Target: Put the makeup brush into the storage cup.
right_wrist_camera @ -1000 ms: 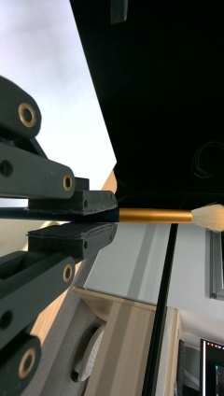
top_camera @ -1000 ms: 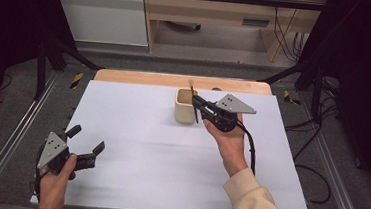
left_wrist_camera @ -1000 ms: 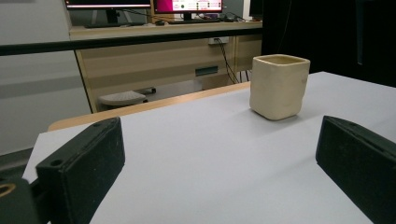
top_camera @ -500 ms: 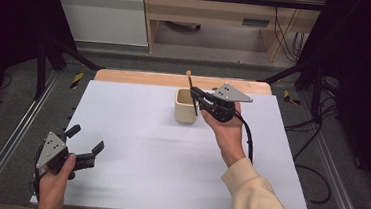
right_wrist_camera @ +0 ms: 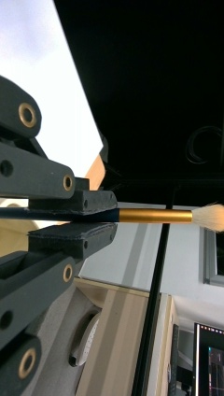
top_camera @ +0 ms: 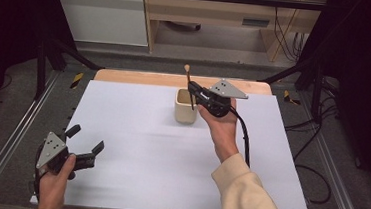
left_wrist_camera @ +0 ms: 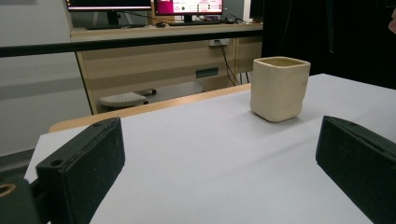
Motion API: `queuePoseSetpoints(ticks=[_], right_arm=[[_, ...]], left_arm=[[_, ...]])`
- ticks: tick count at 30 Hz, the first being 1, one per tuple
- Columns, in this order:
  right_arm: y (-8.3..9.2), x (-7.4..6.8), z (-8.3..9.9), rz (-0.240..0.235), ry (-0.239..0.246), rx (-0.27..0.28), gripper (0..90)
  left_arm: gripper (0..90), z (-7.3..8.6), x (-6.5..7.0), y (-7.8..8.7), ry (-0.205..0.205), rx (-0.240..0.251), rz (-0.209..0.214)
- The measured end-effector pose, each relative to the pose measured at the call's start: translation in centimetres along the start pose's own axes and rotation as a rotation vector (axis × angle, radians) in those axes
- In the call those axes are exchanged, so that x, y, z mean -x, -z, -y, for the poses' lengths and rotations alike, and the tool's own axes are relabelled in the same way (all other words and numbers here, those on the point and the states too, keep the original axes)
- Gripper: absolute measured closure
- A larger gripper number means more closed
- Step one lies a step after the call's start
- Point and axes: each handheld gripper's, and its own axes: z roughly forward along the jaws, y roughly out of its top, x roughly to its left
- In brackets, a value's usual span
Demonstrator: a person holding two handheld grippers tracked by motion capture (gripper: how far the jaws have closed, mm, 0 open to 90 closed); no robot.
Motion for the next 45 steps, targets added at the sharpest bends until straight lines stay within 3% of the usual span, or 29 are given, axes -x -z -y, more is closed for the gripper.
queuePoseSetpoints(ticks=[4,9,20,29,45], right_arm=[[-0.5,0.4,0.0,0.010,-0.042,0.017,83.2],[-0.7,0.7,0.2,0.017,-0.058,0.016,83.2],[-1.2,0.8,-0.8,0.019,-0.031,0.023,83.2],[-1.5,1.3,-0.7,0.034,-0.048,0.048,83.2],[-1.7,0.3,-0.3,0.050,-0.023,0.087,83.2]], left_arm=[[0.6,0.0,0.0,0.0,0.001,0.002,-0.001],[0.6,0.0,0.0,-0.1,0.001,0.002,0.001],[0.6,0.0,0.0,-0.1,-0.001,-0.002,0.003],[0.6,0.0,0.0,-0.1,-0.005,-0.004,0.004],[0.6,0.0,0.1,-0.1,-0.009,-0.004,0.004]])
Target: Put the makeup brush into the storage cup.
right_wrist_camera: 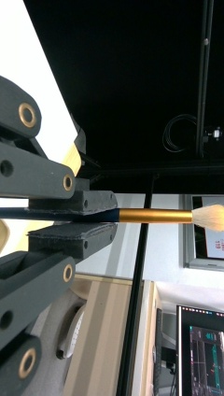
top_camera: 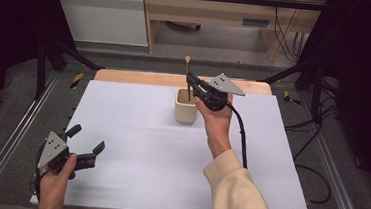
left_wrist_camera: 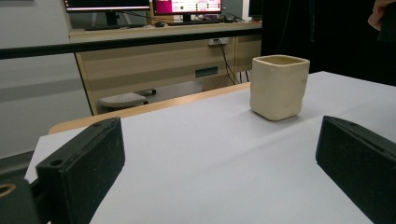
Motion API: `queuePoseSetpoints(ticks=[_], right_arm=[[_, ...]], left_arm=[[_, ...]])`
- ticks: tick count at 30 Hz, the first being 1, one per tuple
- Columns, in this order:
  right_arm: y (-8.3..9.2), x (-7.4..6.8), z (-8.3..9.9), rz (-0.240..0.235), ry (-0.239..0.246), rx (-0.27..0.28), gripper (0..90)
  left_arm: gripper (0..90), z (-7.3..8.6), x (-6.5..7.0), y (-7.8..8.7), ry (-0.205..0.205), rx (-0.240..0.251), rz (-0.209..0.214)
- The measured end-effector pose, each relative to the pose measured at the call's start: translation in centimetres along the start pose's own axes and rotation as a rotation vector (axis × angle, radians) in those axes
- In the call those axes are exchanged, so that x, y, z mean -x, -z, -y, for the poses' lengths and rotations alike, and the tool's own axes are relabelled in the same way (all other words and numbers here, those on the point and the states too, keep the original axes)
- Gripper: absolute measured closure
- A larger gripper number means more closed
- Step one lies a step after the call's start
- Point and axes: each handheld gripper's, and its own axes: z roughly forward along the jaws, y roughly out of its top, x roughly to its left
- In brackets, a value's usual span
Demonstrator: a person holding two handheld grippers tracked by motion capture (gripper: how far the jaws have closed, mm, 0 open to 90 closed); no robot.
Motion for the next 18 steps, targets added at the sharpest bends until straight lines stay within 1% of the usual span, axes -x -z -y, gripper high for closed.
queuePoseSetpoints(ticks=[5,6,7,8,9,11,12,16,18], right_arm=[[-0.01,-0.05,-0.06,0.000,-0.010,0.015,83.2],[0.02,-0.06,-0.05,0.004,-0.007,0.017,83.2],[0.07,0.02,0.00,0.008,0.007,0.021,83.2],[0.10,0.06,0.03,0.009,0.007,0.025,83.2],[0.17,0.11,0.12,0.011,-0.002,0.022,83.2],[0.18,0.12,0.13,0.012,-0.007,0.023,83.2],[0.18,0.18,0.14,0.011,-0.005,0.017,83.2],[0.12,0.25,0.19,0.010,-0.010,0.023,83.2],[0.04,0.30,0.29,0.014,-0.023,0.024,83.2]], left_arm=[[0.5,-0.02,-0.03,0.01,-0.001,0.000,-0.001],[0.6,-0.02,-0.03,0.00,-0.001,0.000,0.000],[0.6,-0.02,-0.02,0.00,-0.001,0.000,-0.001],[0.6,-0.02,-0.01,0.01,-0.001,0.000,-0.001],[0.6,-0.02,0.01,0.01,-0.002,-0.001,0.000],[0.5,-0.02,0.04,-0.01,-0.003,-0.001,0.001],[0.6,-0.02,0.05,-0.03,-0.003,-0.001,0.001],[0.6,-0.03,0.04,-0.02,-0.004,-0.001,0.000],[0.5,-0.01,0.02,-0.02,-0.003,-0.002,0.000]])
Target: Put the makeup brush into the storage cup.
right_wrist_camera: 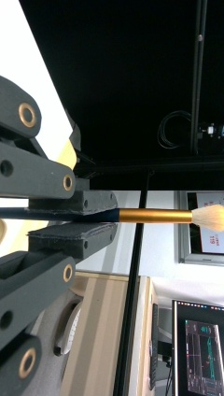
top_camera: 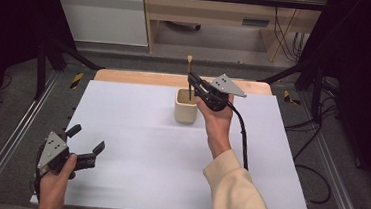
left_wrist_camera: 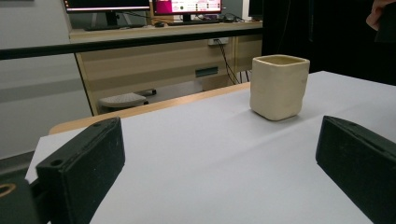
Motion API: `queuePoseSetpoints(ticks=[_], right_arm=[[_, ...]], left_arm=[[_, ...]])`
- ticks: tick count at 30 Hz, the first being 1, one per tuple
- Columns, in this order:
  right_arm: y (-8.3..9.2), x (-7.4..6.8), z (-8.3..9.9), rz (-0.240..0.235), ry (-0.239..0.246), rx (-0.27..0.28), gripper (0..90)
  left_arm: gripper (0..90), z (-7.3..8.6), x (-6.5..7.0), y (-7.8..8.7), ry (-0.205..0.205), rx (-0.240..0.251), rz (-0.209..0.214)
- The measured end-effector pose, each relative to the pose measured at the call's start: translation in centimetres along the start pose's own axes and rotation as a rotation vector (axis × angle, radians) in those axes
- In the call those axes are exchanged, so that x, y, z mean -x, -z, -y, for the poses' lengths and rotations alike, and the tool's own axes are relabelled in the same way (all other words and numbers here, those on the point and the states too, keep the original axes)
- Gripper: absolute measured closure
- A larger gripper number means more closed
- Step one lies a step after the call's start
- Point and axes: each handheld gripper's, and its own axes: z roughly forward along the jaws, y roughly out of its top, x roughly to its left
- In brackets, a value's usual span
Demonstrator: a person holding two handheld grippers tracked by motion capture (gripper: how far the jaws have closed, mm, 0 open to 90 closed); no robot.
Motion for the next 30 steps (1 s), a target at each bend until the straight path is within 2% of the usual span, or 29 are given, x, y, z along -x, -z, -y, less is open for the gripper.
queuePoseSetpoints(ticks=[5,19,30], right_arm=[[-0.3,0.2,0.5,0.001,0.007,0.002,83.2],[-1.1,1.2,1.5,-0.002,-0.018,0.010,83.2],[-1.5,2.0,2.3,0.015,-0.036,0.008,83.2]], left_arm=[[0.5,0.0,0.0,0.0,0.001,0.001,0.001],[0.5,0.0,0.2,-0.1,0.001,-0.002,0.011],[0.5,0.1,0.4,-0.3,-0.005,-0.006,0.021]])
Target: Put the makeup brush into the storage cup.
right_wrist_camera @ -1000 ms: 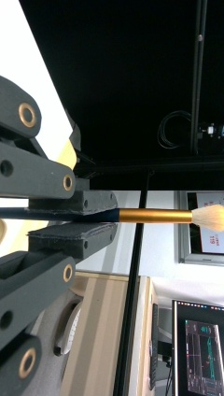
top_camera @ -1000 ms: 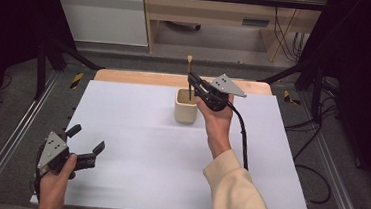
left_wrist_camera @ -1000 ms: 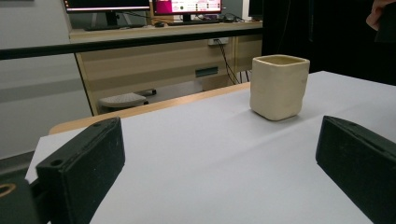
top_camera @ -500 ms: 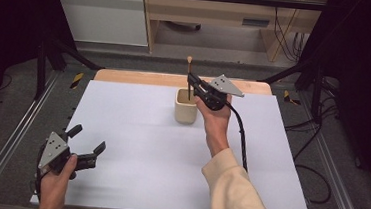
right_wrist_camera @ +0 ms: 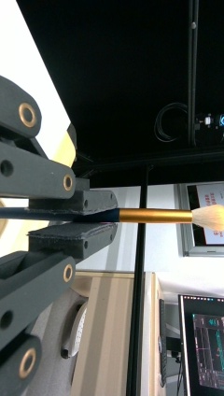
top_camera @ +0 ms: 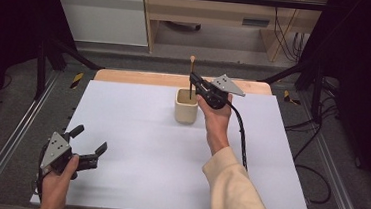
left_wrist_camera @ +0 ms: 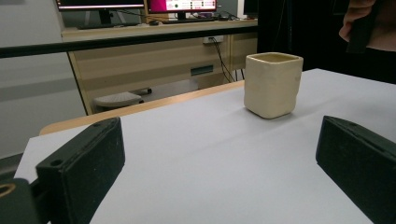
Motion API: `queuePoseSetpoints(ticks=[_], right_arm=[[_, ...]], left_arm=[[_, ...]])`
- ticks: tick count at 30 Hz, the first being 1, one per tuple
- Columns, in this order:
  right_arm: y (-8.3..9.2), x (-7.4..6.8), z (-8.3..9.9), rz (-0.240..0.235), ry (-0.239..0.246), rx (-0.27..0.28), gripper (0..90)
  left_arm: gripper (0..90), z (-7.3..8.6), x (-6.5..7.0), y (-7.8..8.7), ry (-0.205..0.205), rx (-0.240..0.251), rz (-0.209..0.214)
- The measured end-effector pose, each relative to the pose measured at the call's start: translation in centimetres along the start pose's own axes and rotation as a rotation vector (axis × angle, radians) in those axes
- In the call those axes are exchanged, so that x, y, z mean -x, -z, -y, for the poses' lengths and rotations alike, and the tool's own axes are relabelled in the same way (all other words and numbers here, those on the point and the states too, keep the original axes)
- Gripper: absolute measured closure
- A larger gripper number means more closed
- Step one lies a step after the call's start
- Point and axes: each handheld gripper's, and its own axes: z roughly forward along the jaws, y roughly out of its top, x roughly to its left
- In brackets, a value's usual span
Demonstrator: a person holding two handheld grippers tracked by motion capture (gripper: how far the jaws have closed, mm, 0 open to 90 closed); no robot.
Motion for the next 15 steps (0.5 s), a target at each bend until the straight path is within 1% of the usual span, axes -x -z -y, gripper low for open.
queuePoseSetpoints(ticks=[4,5,6,10,15], right_arm=[[-0.18,0.26,0.29,0.000,0.008,0.001,83.2],[-0.22,0.22,0.37,0.002,-0.004,-0.005,83.2],[-0.31,0.31,0.46,0.003,0.004,-0.001,83.2],[-0.37,0.43,0.70,-0.007,-0.010,0.003,83.2],[-0.30,0.69,0.99,-0.008,0.008,-0.002,83.2]], left_arm=[[0.5,0.01,-0.05,0.02,0.000,-0.001,-0.001],[0.5,0.02,-0.06,0.02,0.002,0.000,-0.001],[0.5,0.02,-0.07,0.02,0.002,0.000,-0.001],[0.5,0.02,-0.07,0.03,0.002,-0.001,-0.002],[0.5,0.01,-0.07,0.01,0.001,-0.001,-0.001]])
